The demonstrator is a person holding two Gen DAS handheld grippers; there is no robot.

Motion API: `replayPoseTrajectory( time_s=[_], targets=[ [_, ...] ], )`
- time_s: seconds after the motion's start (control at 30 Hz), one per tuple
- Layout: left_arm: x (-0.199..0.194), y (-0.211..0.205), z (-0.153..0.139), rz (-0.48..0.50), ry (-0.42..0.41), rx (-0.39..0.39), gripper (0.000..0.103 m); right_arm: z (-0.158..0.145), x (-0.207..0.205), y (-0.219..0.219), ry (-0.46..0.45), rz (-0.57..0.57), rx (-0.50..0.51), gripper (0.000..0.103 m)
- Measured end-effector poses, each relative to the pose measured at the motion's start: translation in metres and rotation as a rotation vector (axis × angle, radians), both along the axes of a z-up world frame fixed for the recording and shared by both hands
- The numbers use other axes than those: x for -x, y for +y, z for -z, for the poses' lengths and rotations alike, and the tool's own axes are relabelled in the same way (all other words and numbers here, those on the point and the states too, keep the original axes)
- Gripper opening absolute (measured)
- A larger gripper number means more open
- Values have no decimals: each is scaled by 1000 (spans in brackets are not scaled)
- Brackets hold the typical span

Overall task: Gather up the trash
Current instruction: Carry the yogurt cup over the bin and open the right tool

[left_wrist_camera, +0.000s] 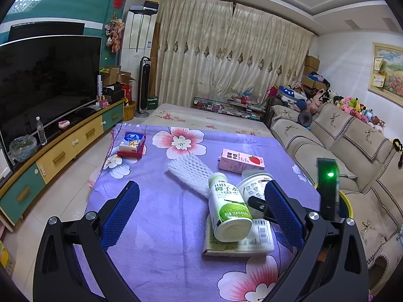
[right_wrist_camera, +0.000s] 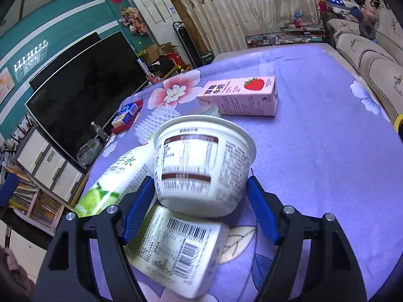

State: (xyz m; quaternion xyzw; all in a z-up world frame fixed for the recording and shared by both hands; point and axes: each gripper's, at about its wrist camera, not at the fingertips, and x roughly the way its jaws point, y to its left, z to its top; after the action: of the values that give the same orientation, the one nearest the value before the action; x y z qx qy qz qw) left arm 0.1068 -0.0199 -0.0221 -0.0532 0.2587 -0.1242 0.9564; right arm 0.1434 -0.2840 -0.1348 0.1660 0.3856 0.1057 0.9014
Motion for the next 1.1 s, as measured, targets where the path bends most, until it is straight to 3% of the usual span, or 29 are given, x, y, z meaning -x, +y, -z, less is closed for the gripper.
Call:
replayPoseTrajectory(
  time_s=[0.2,0.63,1.1],
  targets=[
    [1,-6,0,13,0,-3,98,-22,25,-17,-50,-10,20,70],
    [4,-25,-1,53,1,-18,98,-57,65,-73,-118,38,-34,70],
    [-8,-63,8,111,33,-51,98,-54,82,-178,-111,279,47,70]
  ],
)
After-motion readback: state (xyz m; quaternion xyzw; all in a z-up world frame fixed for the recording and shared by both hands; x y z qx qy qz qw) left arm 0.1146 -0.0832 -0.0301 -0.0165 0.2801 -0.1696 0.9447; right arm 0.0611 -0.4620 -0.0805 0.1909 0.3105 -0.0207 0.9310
